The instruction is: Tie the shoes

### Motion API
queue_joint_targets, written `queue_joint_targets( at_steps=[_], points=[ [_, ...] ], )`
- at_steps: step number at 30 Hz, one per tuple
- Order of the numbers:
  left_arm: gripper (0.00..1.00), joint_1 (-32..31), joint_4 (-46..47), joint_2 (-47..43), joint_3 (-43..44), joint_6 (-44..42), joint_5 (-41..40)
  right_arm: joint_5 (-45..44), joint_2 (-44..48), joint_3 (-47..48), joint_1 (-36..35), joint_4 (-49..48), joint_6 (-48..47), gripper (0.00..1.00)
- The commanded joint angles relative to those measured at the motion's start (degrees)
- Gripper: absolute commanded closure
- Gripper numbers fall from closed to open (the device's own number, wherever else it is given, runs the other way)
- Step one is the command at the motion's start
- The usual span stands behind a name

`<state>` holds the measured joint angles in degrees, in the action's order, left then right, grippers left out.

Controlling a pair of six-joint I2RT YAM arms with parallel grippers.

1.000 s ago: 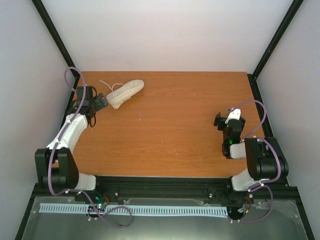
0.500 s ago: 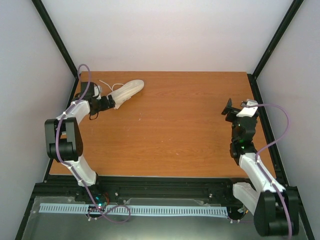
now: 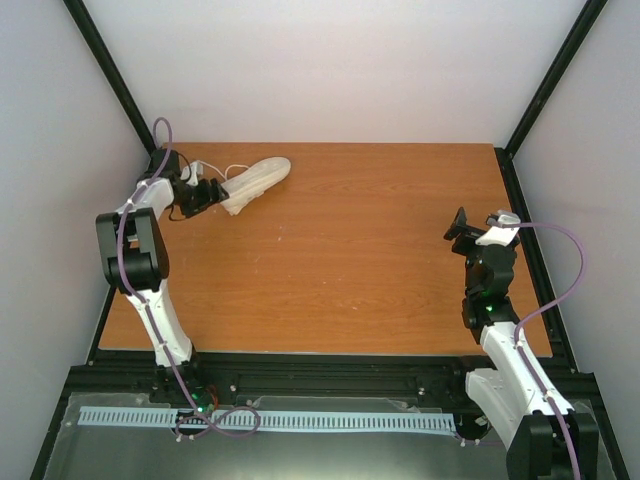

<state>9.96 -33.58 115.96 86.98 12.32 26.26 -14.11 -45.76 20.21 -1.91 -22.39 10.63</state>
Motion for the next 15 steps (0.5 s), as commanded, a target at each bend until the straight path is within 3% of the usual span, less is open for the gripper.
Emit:
queue_joint_targets(
  at_steps=[1, 5, 11, 15],
  points=[
    [0.20, -0.08, -8.42, 6.44, 9.01, -3.31, 3.51, 0.42, 0.44, -0.66, 0.16, -0.59, 0.62, 0.00],
    [0.26, -0.07, -9.95, 8.97, 12.06, -4.84, 5.79, 0.50, 0.23, -0.79, 0.18, -0.84, 0.49, 0.00],
    [0.14, -0.17, -5.62, 8.64, 11.63, -10.52, 13.47, 1.93, -1.11, -0.57, 0.17, -1.33, 0.27, 0.00],
    [0.09, -0.14, -9.97, 13.23, 18.31, -11.61, 13.55, 2.91, -1.40, -0.59, 0.20, -1.38, 0.24, 0.00]
  ],
)
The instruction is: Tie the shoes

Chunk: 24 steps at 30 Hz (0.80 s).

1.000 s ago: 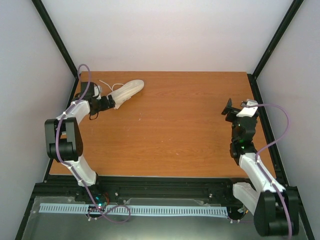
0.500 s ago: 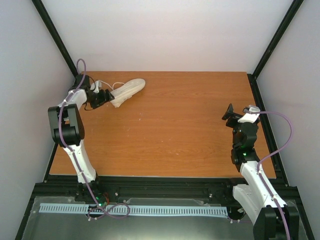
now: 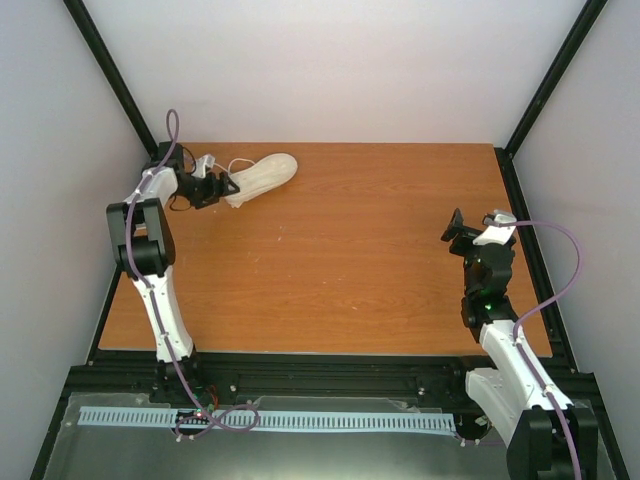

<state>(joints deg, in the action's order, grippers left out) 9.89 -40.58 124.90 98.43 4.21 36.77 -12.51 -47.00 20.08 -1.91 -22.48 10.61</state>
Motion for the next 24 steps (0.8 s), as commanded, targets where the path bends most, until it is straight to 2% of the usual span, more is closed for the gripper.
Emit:
queue_joint_targets(
  at_steps=[1, 8, 11, 15, 18, 24],
  points=[
    [0.09, -0.08, -4.34, 5.98, 9.11, -3.50, 3.39, 1.43, -0.23, -0.47, 0.16, -1.33, 0.25, 0.00],
    [0.11, -0.11, -9.36, 14.76, 20.67, -1.43, 5.53, 1.99, -1.15, -0.15, 0.18, -1.44, 0.02, 0.00],
    [0.16, -0.09, -11.62, 17.46, 23.94, -0.70, 6.66, 1.73, -1.38, -0.12, 0.17, -1.35, -0.02, 0.00],
    [0.25, -0.04, -12.38, 18.81, 25.47, -0.17, 8.18, 1.19, -1.42, -0.12, 0.15, -1.29, 0.09, 0.00],
    [0.40, 0.22, -12.11, 18.48, 25.42, 0.54, 10.01, 0.62, -1.21, -0.13, 0.13, -1.11, 0.20, 0.00],
    [0.56, 0.89, -4.17, 10.07, 17.18, 5.11, 13.30, 0.28, -0.81, -0.12, 0.14, -0.72, 0.29, 0.00]
  ],
)
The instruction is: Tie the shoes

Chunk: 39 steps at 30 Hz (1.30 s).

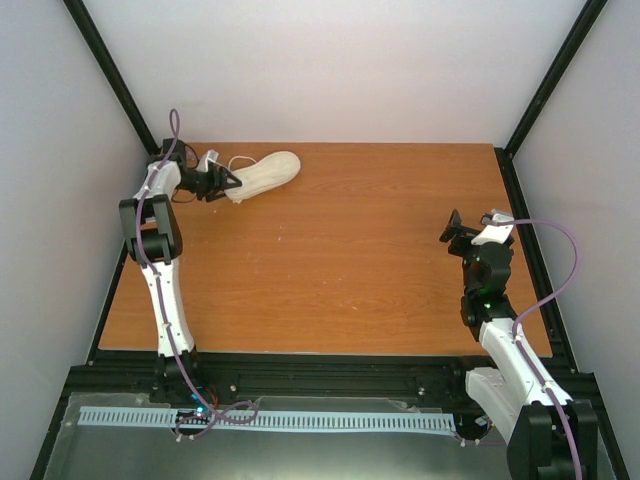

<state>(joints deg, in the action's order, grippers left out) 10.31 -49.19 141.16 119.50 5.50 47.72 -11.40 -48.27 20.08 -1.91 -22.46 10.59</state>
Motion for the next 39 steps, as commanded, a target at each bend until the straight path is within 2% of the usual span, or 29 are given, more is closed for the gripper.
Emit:
queue_joint_targets(
  at_steps=[1, 4, 9, 16, 18, 21, 24, 28, 31, 35, 39],
  points=[
    [0.61, 0.51, 5.69, -8.02, -5.19, 4.64, 1.84, -0.90, 0.46, -0.12, 0.13, -0.68, 0.31, 0.00],
    [0.77, 0.80, 8.26, -13.07, -8.55, 7.11, -0.44, -1.18, 0.46, -0.09, 0.15, -0.54, 0.39, 0.00],
    [0.98, 1.55, 13.98, -23.57, -18.19, 13.42, -6.28, -1.40, 0.77, 0.04, 0.16, -0.10, 0.31, 0.00],
    [0.99, 1.57, 18.67, -44.92, -33.60, 13.89, -25.14, -1.68, 0.73, 0.44, 0.22, 0.53, 0.71, 0.00],
    [0.99, 1.56, 18.57, -49.13, -36.10, 12.72, -26.90, -1.49, 0.49, 0.47, 0.20, 0.61, 0.83, 0.00],
    [0.99, 0.40, 19.13, -53.16, -39.92, 12.24, -25.40, -1.75, 0.13, 0.73, 0.24, 0.88, 0.94, 0.00],
    [0.99, -5.28, 20.34, -55.85, -44.58, 10.65, -29.27, -2.17, 0.11, 0.82, 0.15, 1.23, 1.02, 0.00],
    [0.99, -15.09, 18.65, -56.29, -47.89, 9.11, -42.63, -2.31, 0.21, 0.76, 0.24, 1.32, 1.01, 0.00],
    [0.99, -20.12, 18.17, -57.95, -50.34, 8.71, -50.81, -1.87, -0.12, 0.84, 0.23, 1.27, 1.10, 0.00],
    [0.99, -25.84, 17.70, -60.42, -52.30, 8.95, -56.01, -1.37, -1.03, 1.22, 0.18, 1.09, 1.30, 0.00],
    [0.99, -36.79, 16.20, -60.10, -53.47, 9.16, -63.88, -2.25, -1.55, 2.23, 0.23, 2.70, 1.73, 0.00]
  ],
)
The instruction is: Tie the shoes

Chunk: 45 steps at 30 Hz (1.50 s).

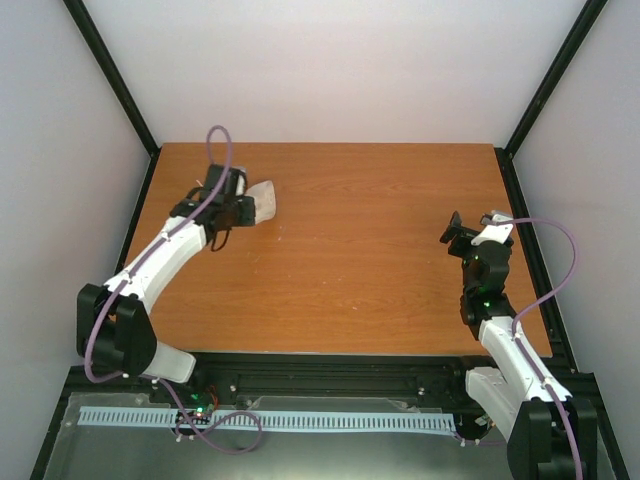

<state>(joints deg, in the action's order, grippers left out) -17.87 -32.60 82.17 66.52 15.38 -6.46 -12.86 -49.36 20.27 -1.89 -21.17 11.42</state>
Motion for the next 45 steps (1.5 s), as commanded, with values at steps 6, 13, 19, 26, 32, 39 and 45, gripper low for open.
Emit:
queue_joint_targets(
  at_steps=[6, 13, 19, 26, 32, 39, 45],
  points=[
    [0.99, -26.02, -2.92, 6.56, -0.80, -1.42, -23.02, -1.95, -0.36, 2.15, 0.21, 1.76, 2.72, 0.00],
    [0.88, -39.41, -7.10, 21.15, 2.27, 1.81, -29.39, -1.56, -0.98, 2.36, 0.21, 1.82, 3.43, 0.00],
    [0.56, -43.20, -3.37, 21.86, 1.02, 3.55, -22.13, -1.64, -1.56, 2.52, 0.21, 1.95, 3.43, 0.00],
    [0.15, -43.48, 0.06, 18.47, -2.73, 5.01, -18.41, -0.95, -2.13, 2.95, 0.22, 2.07, 3.32, 0.00],
    [0.00, -43.48, 3.59, 7.75, -4.85, 4.76, -17.10, -0.74, -2.76, 5.09, 0.22, 4.19, 6.24, 0.00],
    [0.00, -34.51, 4.34, -6.18, -1.09, 4.73, -9.98, 14.79, -4.39, 10.48, 0.17, 8.55, 4.81, 0.00],
    [0.00, -16.45, 0.39, -17.24, 0.55, 11.13, 2.23, 32.42, -9.68, 19.57, -1.76, 18.62, 2.77, 0.00]
  ],
)
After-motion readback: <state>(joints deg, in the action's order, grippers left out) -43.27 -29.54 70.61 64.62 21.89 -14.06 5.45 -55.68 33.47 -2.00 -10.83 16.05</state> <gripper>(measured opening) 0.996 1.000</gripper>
